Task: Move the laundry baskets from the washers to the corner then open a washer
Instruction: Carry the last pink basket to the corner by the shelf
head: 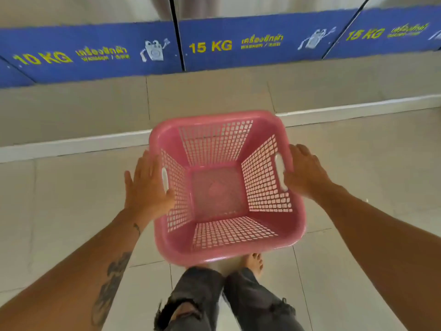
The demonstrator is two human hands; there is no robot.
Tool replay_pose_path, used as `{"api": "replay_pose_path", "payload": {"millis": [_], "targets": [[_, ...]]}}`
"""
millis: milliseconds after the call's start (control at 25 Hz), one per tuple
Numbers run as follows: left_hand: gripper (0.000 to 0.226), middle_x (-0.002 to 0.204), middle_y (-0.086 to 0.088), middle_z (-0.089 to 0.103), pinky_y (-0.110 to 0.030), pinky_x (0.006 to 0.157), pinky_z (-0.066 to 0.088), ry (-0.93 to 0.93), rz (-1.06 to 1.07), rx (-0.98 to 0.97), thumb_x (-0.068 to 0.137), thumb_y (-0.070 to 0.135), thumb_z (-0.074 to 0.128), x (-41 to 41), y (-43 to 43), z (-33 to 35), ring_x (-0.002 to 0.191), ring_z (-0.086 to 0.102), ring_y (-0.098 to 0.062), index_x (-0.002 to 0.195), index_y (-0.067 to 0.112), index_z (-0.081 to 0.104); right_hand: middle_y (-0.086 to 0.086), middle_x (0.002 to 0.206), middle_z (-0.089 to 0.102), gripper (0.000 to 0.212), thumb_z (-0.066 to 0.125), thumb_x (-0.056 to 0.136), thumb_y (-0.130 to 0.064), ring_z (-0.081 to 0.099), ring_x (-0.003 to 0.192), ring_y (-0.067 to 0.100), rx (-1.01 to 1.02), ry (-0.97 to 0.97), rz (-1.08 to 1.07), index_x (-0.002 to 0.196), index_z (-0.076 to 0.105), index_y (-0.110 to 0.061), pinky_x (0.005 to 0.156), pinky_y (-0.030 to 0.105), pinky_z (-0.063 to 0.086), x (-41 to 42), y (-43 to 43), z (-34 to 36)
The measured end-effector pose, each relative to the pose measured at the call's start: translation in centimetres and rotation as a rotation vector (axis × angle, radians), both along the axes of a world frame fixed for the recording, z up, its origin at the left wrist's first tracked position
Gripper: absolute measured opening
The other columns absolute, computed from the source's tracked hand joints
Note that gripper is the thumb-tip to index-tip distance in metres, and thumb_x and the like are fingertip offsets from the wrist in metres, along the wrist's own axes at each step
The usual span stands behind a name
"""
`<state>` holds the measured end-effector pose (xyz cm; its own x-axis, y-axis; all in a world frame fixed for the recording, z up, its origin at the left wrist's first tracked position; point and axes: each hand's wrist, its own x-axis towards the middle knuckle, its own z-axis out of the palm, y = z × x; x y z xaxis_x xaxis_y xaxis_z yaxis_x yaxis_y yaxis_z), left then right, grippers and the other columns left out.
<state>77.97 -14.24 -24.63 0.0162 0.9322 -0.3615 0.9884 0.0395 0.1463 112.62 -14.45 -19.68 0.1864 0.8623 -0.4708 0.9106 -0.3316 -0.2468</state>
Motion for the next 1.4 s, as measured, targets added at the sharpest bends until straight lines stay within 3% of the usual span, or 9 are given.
{"api": "replay_pose_path", "payload": {"millis": [200, 320, 480, 640, 760, 840, 920, 1120, 1400], "targets": [[0.115, 0.162, -0.012, -0.001, -0.058, 0.105, 0.041, -0.112, 0.07, 0.082, 0.078, 0.026, 0.075, 0.0, -1.7, -6.5, 0.143, 0.027, -0.038, 0.155, 0.02, -0.01, 0.007, 0.163, 0.01, 0.094, 0.066, 0.085, -0.035, 0.023, 0.144, 0.041, 0.08, -0.108, 0.033, 0.153, 0.003, -0.025, 0.102, 0.058, 0.04, 1.1, 1.0, -8.4], [0.112, 0.163, -0.003, -0.006, -0.048, 0.086, 0.058, -0.25, 0.116, 0.114, 0.082, 0.014, 0.071, 0.1, -1.6, -6.9, 0.141, 0.034, -0.034, 0.154, 0.026, -0.014, 0.007, 0.165, -0.001, 0.105, 0.07, 0.082, -0.026, 0.032, 0.14, 0.043, 0.089, -0.151, 0.087, 0.154, -0.005, -0.021, 0.091, 0.058, 0.05, 1.7, 0.8, -9.9], [0.109, 0.163, 0.003, -0.004, -0.035, 0.071, 0.062, -0.31, 0.161, 0.118, 0.085, 0.006, 0.065, -0.2, -0.5, -4.7, 0.138, 0.041, -0.032, 0.153, 0.031, -0.016, 0.008, 0.165, 0.001, 0.104, 0.07, 0.081, -0.017, 0.042, 0.132, 0.041, 0.123, -0.161, 0.123, 0.155, -0.003, -0.018, 0.087, 0.052, 0.053, 2.0, 1.7, -7.6], [0.095, 0.149, -0.002, 0.03, -0.032, 0.056, 0.061, -0.353, 0.177, 0.121, 0.083, 0.006, 0.065, -1.9, 0.5, 2.2, 0.108, 0.063, -0.027, 0.152, 0.034, 0.005, 0.003, 0.163, 0.011, 0.102, 0.074, 0.073, -0.011, 0.054, 0.12, 0.037, 0.146, -0.144, 0.165, 0.152, 0.01, -0.022, 0.081, 0.049, 0.057, 1.1, 2.7, 0.1], [0.079, 0.131, 0.002, 0.047, -0.02, 0.048, 0.053, -0.37, 0.243, 0.145, 0.085, 0.009, 0.064, -3.6, -0.2, 9.7, 0.087, 0.064, -0.017, 0.147, 0.033, 0.021, 0.001, 0.157, 0.022, 0.104, 0.077, 0.064, -0.008, 0.058, 0.115, 0.031, 0.154, -0.113, 0.207, 0.148, 0.018, -0.023, 0.079, 0.045, 0.059, -0.8, 2.7, 7.5], [0.076, 0.129, 0.004, 0.051, -0.017, 0.049, 0.049, -0.36, 0.273, 0.159, 0.085, 0.008, 0.064, -5.1, -1.9, 15.3, 0.084, 0.06, -0.013, 0.145, 0.033, 0.025, 0.0, 0.15, 0.029, 0.102, 0.074, 0.062, -0.007, 0.061, 0.109, 0.032, 0.197, -0.099, 0.257, 0.147, 0.021, -0.022, 0.076, 0.045, 0.058, -2.5, 2.2, 12.6], [0.075, 0.132, 0.003, 0.053, -0.028, 0.064, 0.056, -0.34, 0.31, 0.194, 0.083, 0.002, 0.061, -6.7, -4.1, 21.0, 0.092, 0.062, -0.019, 0.145, 0.031, 0.031, 0.002, 0.145, 0.032, 0.1, 0.069, 0.061, -0.005, 0.06, 0.106, 0.036, 0.242, -0.087, 0.332, 0.148, 0.021, -0.019, 0.076, 0.042, 0.054, -4.4, 1.5, 17.8], [0.083, 0.139, -0.003, 0.052, -0.044, 0.087, 0.047, -0.271, 0.467, 0.299, 0.072, -0.002, 0.057, -11.8, -13.4, 32.6, 0.118, 0.055, -0.036, 0.146, 0.03, 0.036, 0.001, 0.14, 0.036, 0.097, 0.068, 0.066, -0.019, 0.059, 0.106, 0.035, 0.371, -0.043, 0.51, 0.15, 0.019, -0.019, 0.074, 0.043, 0.05, -10.5, -2.2, 28.2], [0.076, 0.133, -0.012, 0.057, -0.044, 0.091, 0.046, -0.181, 0.822, 0.509, 0.078, -0.001, 0.058, -18.3, -34.6, 43.0, 0.114, 0.057, -0.038, 0.147, 0.025, 0.039, -0.003, 0.138, 0.035, 0.094, 0.067, 0.068, -0.022, 0.056, 0.097, 0.029, 0.487, 0.114, 0.9, 0.148, 0.019, -0.02, 0.056, 0.037, 0.042, -24.5, -10.0, 36.5]]}}
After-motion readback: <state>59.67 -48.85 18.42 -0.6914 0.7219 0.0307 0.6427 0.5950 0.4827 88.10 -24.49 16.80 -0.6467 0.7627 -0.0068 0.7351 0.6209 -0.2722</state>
